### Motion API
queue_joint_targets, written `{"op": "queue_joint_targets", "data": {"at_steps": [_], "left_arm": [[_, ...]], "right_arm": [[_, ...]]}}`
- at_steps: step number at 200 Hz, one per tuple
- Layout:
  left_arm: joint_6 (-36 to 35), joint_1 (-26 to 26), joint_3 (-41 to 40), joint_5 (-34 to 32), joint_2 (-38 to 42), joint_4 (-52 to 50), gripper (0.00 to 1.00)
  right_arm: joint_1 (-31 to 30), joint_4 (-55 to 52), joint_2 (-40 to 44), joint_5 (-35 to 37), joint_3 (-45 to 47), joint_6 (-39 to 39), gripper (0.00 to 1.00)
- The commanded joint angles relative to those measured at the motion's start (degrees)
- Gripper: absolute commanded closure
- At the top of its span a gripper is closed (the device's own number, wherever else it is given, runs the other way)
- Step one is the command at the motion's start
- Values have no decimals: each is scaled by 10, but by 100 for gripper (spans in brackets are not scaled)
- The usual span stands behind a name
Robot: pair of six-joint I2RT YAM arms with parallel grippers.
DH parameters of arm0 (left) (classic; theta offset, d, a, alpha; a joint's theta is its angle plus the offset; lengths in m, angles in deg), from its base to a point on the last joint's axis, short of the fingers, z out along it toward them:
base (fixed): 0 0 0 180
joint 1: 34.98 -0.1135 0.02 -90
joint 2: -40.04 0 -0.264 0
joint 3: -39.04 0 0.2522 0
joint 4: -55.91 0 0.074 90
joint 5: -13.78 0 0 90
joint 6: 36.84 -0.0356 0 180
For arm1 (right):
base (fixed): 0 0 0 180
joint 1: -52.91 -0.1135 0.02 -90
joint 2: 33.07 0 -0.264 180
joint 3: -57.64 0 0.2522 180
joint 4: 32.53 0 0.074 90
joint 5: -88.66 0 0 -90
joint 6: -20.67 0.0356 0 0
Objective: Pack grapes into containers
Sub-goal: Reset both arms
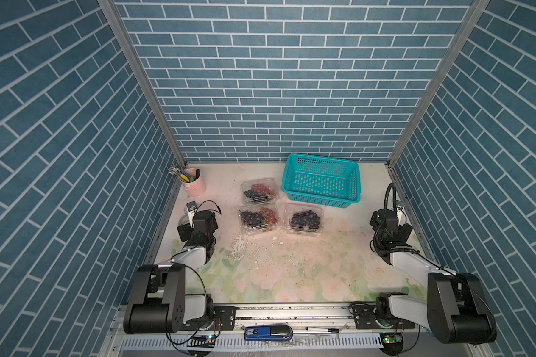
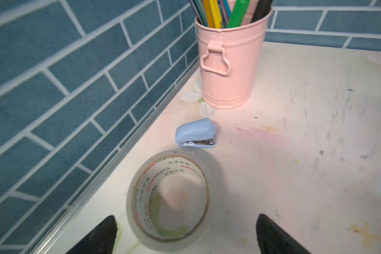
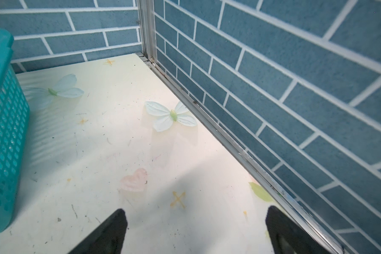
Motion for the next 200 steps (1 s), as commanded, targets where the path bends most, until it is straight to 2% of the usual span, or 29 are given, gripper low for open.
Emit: {"op": "queue_joint_targets", "data": {"at_steps": [1,14,23,50,65,85,115,126,147,187,200], "left_arm": [[-46,-3,15,86,-25,92,1],[-61,-3,5,101,-56,152,0],[-66,-2,17,119,-52,119,0],[-80,1,26,137,-67,127,0],[-88,1,29,161,-72,128,0],[-115,2,33,226,-87,133,1],[-113,3,13,225,-91,174,0],[-118,2,8,238,-96,186,0],[-131,2,1,272,-105,205,0],[-131,2,-4,272,-106,213,1],[-131,2,-3,272,-106,214,0]], "right_arm": [[1,109,-19,-4,21,-48,1],[2,140,-22,-19,31,-63,1],[1,163,-25,-21,38,-67,1],[1,238,-45,-22,53,-88,1],[1,227,-50,-31,46,-89,1],[1,228,-54,-39,43,-93,1],[0,289,-45,-56,79,-76,1],[0,302,-40,-76,89,-82,1],[0,316,-41,-65,97,-78,1],[-1,426,-123,-60,103,-96,1],[-2,401,-109,-75,104,-89,1]]}}
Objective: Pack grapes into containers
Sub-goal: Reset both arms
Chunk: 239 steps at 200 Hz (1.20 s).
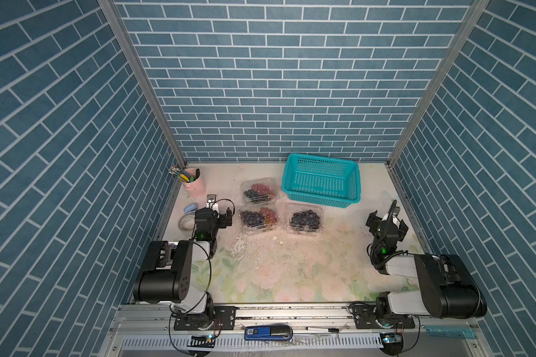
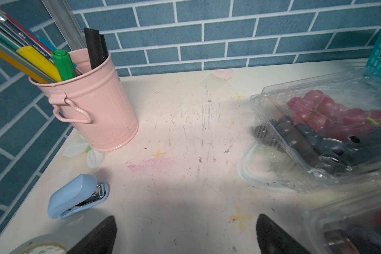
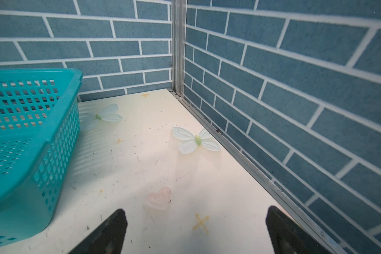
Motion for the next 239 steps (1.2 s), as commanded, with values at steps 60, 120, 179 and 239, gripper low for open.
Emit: {"op": "queue_joint_targets", "data": {"at_steps": [60,120,179,239], "left_arm": [[-7,1,-5,10,-4,20,0],[-7,1,-5,11,-4,19,0],[-8,1,-5,11,-4,19,1],[-8,1,-5,12,-4,20,0]], "right_arm": [[0,52,-12,-17,3,-21,1],[4,0,-14,-60,-25,-30,1],[52,-84,-67,-173,-90,-14,1],[52,-90,-64,-173,-90,-12,1]]}}
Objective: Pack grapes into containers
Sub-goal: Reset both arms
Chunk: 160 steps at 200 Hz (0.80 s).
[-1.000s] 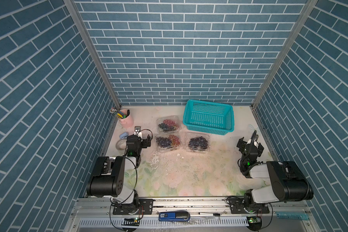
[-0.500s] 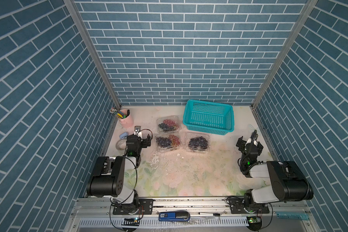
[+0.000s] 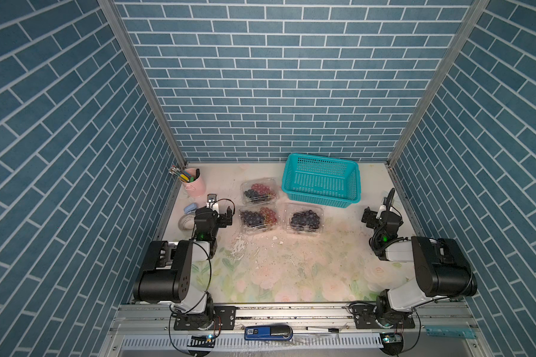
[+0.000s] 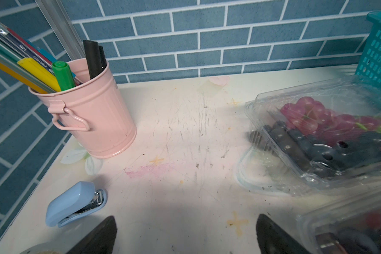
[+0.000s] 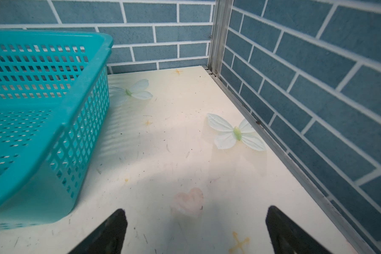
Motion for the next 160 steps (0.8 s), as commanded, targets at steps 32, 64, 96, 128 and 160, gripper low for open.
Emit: {"op": "queue_joint_targets", "data": {"at_steps": [32,64,96,128,160], "left_arm": [[-6,1,-4,6,-4,8,1],[-5,1,-3,6,-4,8,0],[-5,1,-4,6,-4,8,0],[-7,1,-5,9,-5,11,0],[-7,1,-6,9,-5,13,0]], "right_arm": [[1,-3,-1,-9,-3,0,1],[1,-5,-1,-9,-3,1,1],[1,-5,0,-10,-3,1,1],[1,-5,0,-9,-3,1,1],[0,-5,0,-9,-4,0,1]]}}
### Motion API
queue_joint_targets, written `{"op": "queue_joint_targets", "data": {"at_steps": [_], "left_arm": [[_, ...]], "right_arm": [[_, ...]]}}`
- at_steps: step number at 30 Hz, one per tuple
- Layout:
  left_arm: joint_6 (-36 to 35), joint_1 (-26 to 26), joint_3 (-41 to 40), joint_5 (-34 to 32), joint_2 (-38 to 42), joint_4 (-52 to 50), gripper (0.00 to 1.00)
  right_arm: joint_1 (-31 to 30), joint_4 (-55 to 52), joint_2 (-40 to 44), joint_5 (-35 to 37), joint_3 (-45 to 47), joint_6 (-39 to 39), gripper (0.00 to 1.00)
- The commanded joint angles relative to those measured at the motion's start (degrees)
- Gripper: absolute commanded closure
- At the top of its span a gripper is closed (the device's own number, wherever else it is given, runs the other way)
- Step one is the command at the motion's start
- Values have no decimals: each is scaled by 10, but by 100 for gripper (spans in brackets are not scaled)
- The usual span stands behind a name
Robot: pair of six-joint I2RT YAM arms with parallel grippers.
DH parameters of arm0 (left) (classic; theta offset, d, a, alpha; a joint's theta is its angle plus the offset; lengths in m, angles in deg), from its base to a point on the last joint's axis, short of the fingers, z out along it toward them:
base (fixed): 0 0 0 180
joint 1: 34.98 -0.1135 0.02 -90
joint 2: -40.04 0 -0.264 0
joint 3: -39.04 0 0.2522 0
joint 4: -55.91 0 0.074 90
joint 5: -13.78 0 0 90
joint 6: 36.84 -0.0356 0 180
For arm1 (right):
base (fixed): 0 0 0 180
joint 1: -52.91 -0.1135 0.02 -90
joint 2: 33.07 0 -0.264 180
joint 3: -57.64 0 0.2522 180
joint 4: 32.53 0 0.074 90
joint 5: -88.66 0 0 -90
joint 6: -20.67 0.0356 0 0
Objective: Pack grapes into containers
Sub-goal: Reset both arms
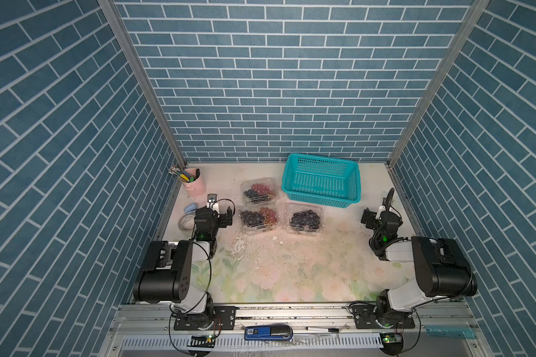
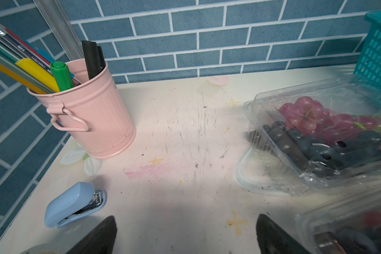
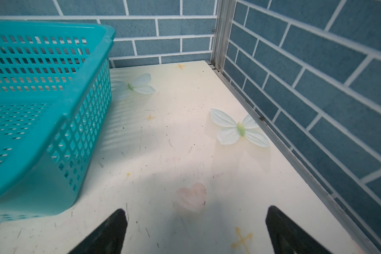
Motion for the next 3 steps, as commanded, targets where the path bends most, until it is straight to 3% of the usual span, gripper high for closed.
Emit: {"op": "queue_joint_targets", "data": {"at_steps": [1,3], "left_arm": [[-6,1,-7,7,-5,14,0],[-10,1,-9,22,-4,17,0]], "right_arm": [[0,4,0,-3,-3,1,1],[1,4,-1,-3,-3,0,1]]}}
